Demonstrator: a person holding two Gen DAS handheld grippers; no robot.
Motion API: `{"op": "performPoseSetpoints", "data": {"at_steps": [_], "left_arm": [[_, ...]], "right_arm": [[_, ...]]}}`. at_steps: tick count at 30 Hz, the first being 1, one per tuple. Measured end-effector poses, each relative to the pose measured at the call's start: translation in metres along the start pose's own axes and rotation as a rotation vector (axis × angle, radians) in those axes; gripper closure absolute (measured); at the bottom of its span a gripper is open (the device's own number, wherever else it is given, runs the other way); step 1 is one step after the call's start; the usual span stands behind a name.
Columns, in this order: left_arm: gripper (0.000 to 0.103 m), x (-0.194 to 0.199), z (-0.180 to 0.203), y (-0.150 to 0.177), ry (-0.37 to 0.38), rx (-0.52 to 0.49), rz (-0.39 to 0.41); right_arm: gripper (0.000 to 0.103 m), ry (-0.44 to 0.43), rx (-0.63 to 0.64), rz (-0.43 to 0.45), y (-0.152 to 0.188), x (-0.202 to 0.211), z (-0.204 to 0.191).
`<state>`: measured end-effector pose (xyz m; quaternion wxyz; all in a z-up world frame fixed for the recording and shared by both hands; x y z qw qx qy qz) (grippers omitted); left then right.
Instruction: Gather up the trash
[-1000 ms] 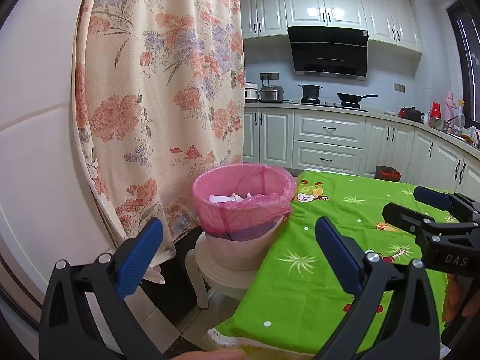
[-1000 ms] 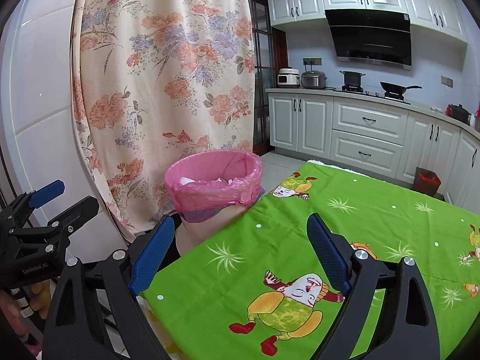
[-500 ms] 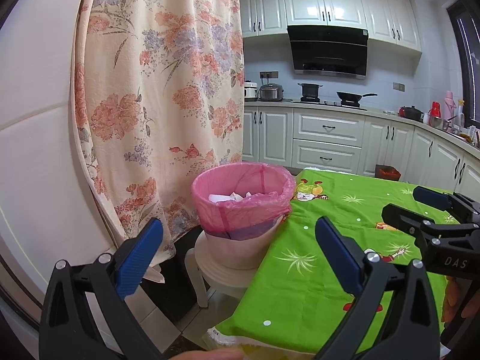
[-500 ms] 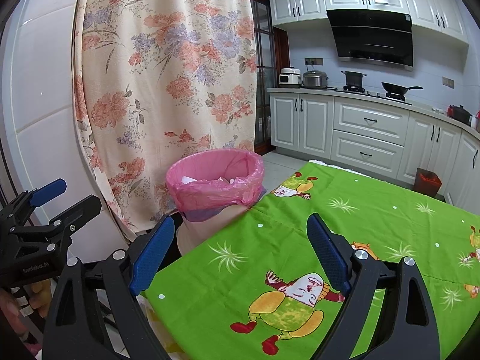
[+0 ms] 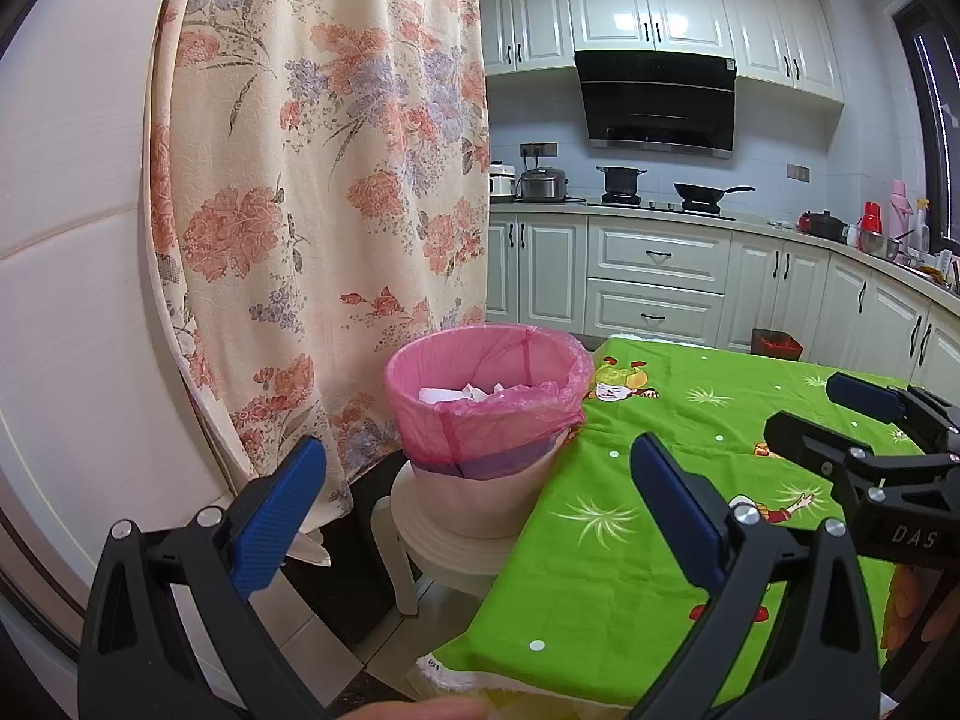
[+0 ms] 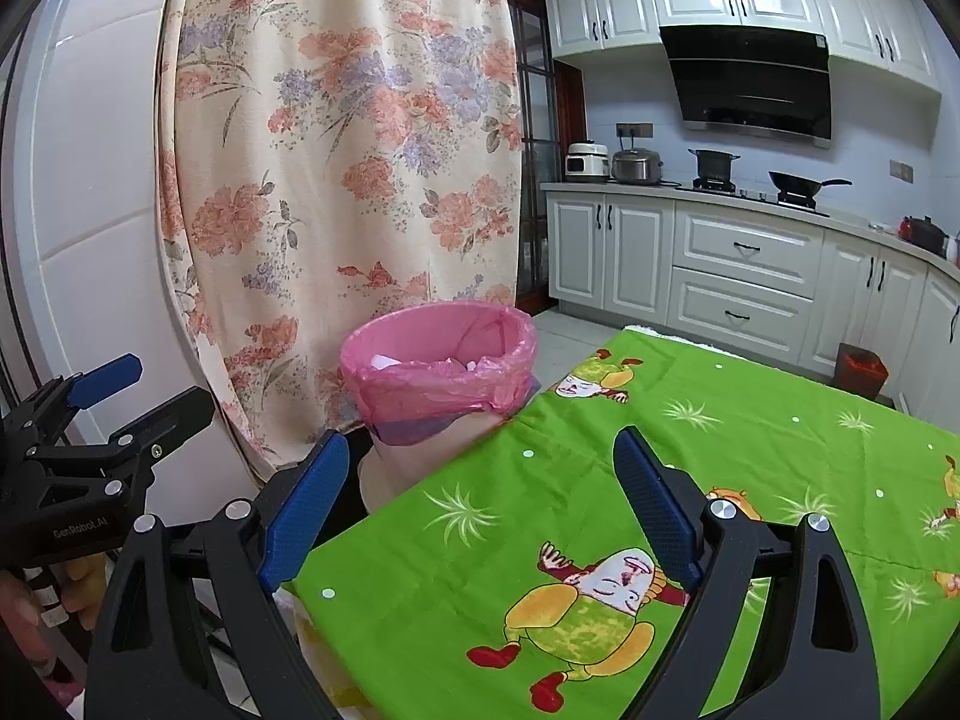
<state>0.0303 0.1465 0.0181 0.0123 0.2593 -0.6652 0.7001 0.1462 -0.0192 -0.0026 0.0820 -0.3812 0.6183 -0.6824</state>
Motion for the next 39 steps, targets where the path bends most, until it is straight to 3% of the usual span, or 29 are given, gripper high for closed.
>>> {"op": "performPoseSetpoints", "data": {"at_steps": [19,33,39], "left_arm": [[0.005,-0.001,-0.003,0.0,-0.002,-0.002,0.006],[0.005,-0.001,-0.006,-0.002,-0.002,-0.001,0.004],[0.005,-0.002,-0.007,-0.002,-0.005,-0.001,0.002]], "right_arm": [[0.019,0.005,0.008,0.001,0.003,-0.001,-0.002],[0.019,0.034,0.042,-0.076,0.004,-0.009,-0.008],[0.019,0.03,0.036,-0.065,0.005,-0.009,-0.008]]}}
Point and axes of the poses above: each gripper's, at about its wrist camera, not at the fingertips, and x roughly against the way its jaws point, z to its right, y to its underside, the point moved 1 cm from there along -x, roughly the way its jaws point, and after that the axes turned 4 degrees about y, right-handed, at the moved point
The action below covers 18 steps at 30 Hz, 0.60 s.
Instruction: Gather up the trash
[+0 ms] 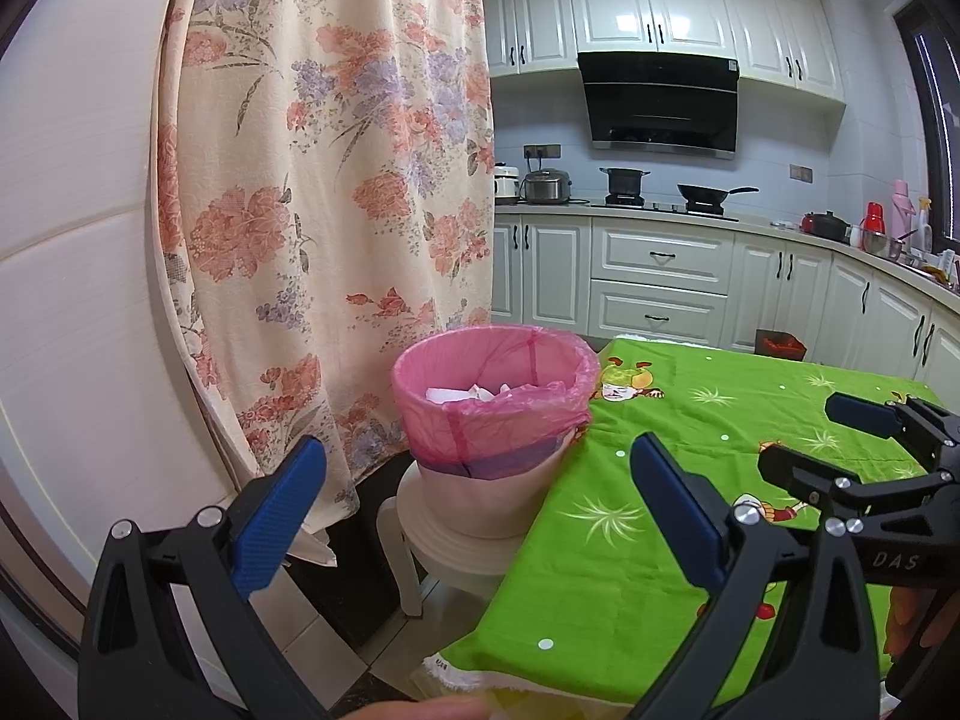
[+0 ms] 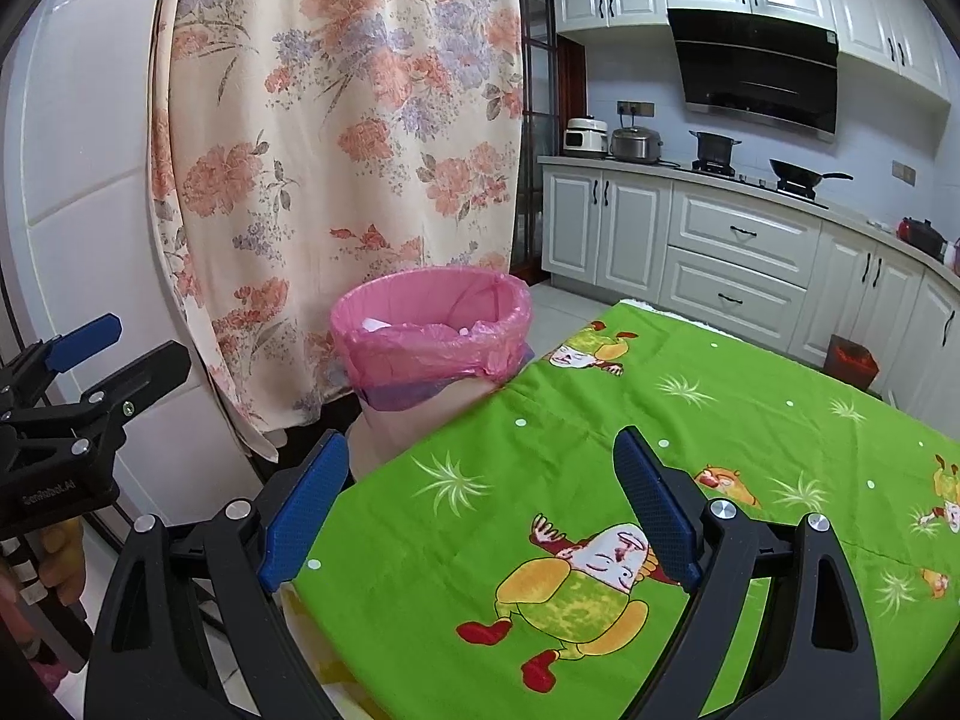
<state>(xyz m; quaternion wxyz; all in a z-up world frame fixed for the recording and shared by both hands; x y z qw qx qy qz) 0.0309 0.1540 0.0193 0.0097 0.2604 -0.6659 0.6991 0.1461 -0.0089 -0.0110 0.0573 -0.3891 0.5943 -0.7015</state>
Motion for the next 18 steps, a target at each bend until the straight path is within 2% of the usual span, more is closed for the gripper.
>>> {"op": "performPoseSetpoints", "data": {"at_steps": [10,18], "left_arm": [[0.005,0.004,-0.002,0.004,-0.002,0.007,0.019],[0.005,0.008,0.002,0.009,0.013,0.001,0.036]], "right_arm": [[0.019,-0.006,-0.043,0.168,-0.003,0.022,0.006],[0.019,0.006,-0.057,0.203,-0.001,0.026,0.012]]}}
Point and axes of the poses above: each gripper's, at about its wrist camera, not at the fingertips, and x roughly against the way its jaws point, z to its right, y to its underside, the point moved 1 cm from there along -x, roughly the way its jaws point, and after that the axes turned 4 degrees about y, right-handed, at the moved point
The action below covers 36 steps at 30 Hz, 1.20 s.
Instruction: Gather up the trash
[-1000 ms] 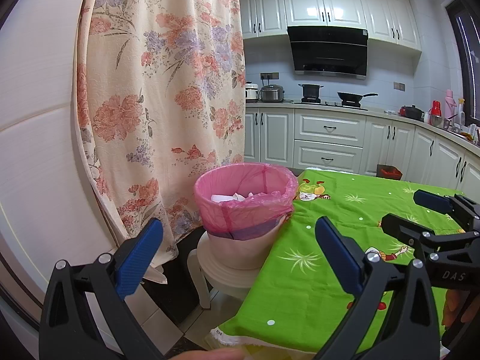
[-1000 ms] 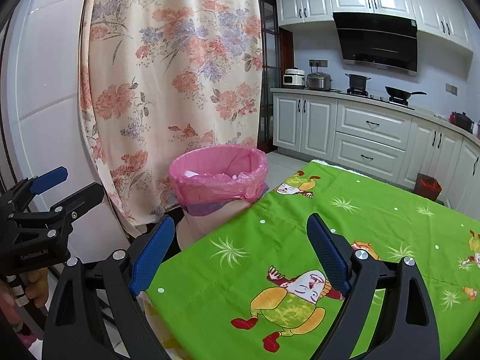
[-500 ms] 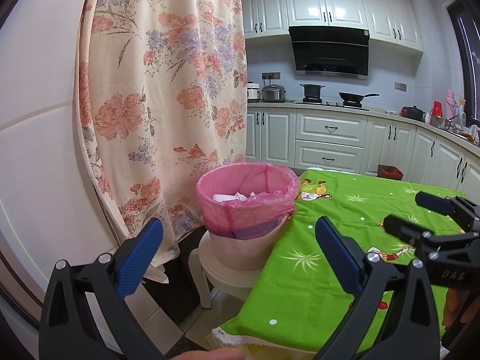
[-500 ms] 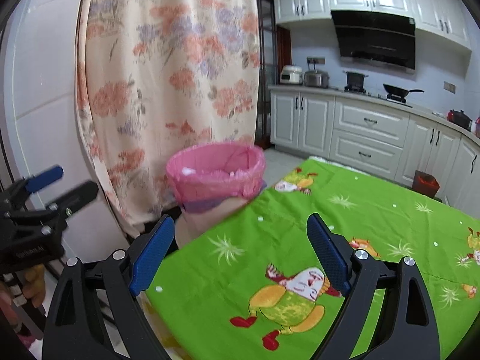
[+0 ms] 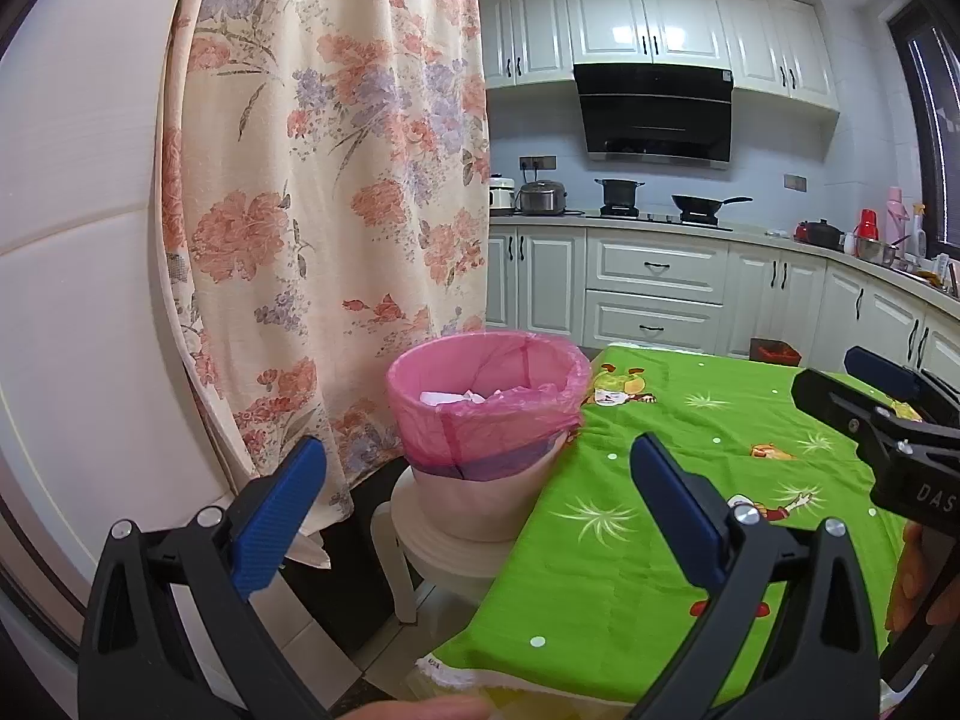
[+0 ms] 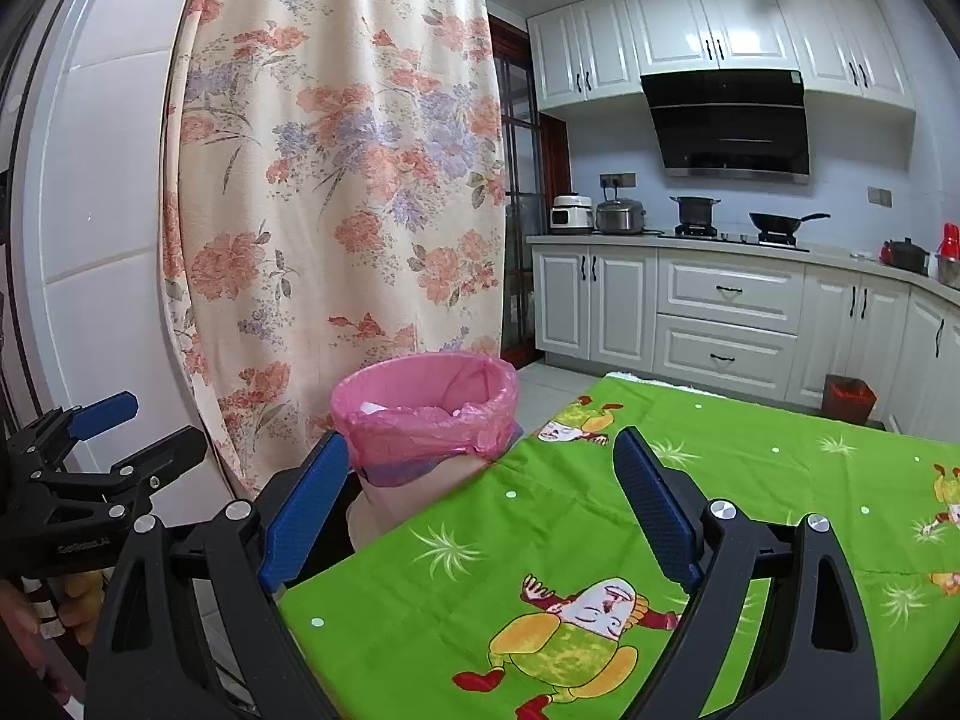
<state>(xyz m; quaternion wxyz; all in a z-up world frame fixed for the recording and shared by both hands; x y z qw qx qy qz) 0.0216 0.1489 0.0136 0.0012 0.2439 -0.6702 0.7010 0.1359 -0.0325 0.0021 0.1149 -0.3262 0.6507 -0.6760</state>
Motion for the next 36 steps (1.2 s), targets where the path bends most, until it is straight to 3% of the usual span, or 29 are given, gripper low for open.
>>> {"op": "performPoseSetpoints", "data": {"at_steps": [36], "left_arm": [[0.005,0.005,-0.001,-0.002,0.01,0.017,0.041]], "right_arm": [[0.019,-0.032,0.03,-0.022,0.007,0.0,-0.012]]}}
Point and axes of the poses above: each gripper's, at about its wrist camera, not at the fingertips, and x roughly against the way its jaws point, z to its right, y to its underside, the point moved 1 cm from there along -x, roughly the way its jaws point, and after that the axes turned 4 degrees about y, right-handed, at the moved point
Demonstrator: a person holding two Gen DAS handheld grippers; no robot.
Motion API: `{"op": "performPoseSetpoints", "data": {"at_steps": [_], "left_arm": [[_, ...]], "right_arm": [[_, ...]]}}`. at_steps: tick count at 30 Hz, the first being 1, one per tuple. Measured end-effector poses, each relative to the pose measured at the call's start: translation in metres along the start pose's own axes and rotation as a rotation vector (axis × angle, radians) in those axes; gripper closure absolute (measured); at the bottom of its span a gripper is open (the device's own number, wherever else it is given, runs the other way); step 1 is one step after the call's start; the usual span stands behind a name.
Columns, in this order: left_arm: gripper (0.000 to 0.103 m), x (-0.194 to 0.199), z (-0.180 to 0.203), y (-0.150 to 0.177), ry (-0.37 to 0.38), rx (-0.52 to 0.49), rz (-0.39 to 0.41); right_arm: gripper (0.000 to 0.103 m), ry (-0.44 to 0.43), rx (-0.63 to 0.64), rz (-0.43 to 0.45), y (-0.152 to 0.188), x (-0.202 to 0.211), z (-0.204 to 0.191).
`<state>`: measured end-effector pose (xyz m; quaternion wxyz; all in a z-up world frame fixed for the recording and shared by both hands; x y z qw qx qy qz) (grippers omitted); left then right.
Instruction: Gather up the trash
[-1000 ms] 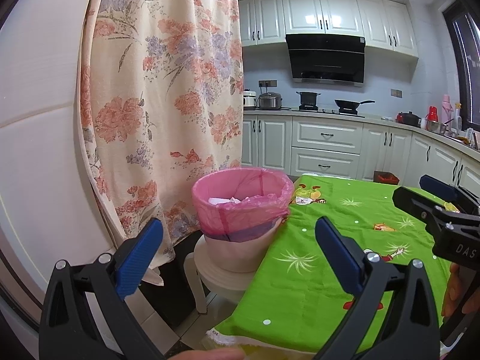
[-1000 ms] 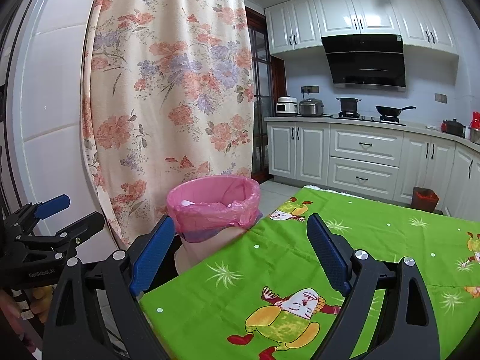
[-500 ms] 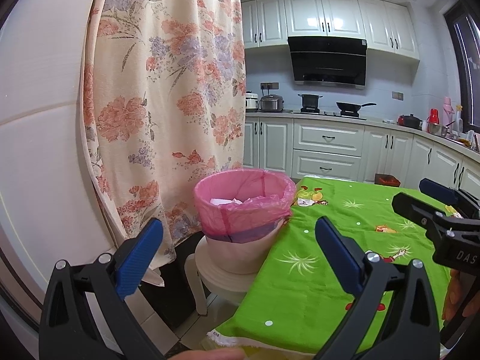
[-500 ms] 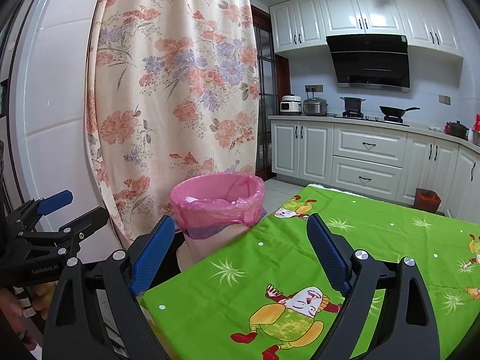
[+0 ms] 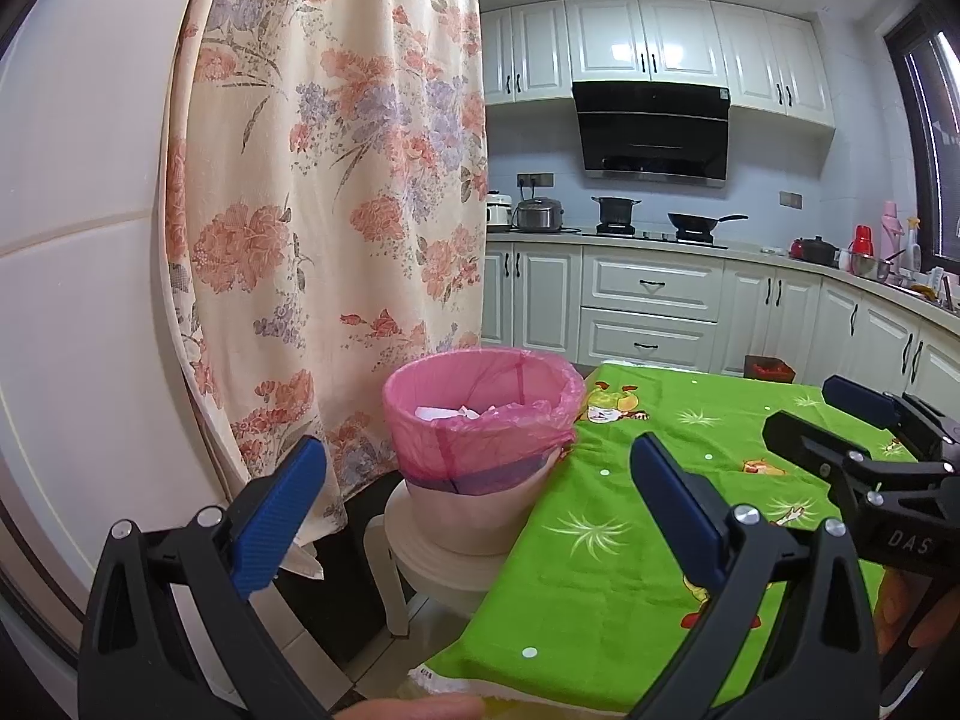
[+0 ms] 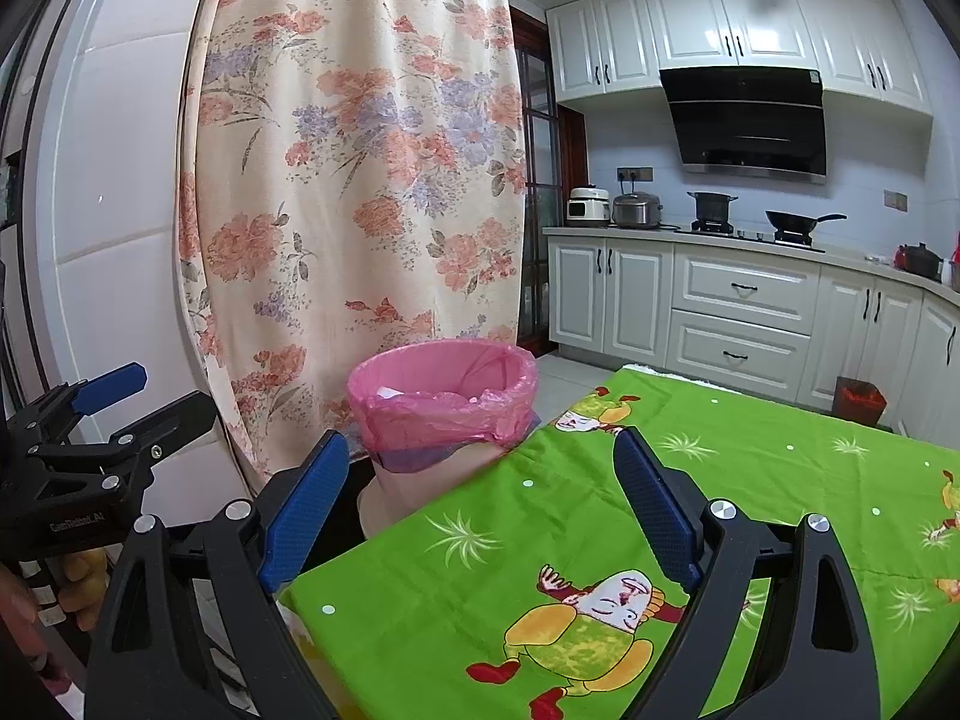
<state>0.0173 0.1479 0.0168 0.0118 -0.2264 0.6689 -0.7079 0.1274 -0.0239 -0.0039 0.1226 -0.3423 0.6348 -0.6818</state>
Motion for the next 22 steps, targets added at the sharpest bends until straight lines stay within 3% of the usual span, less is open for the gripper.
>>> {"op": "performPoseSetpoints", "data": {"at_steps": [22], "left_arm": [[0.005,-0.004,-0.0023,0.0042,0.005,0.009,-0.018]], "right_arm": [[0.019,-0.003,0.007,-0.005,0.0011,-0.0019,-0.0017]]}}
Point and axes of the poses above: each gripper's, at about its wrist camera, not at the fingertips, and x roughly against the way its jaws point, z to its right, y to its underside, the point moved 1 cm from there along -x, roughly the way its jaws point, and after that the axes turned 4 degrees about y, right-handed, at the moved point
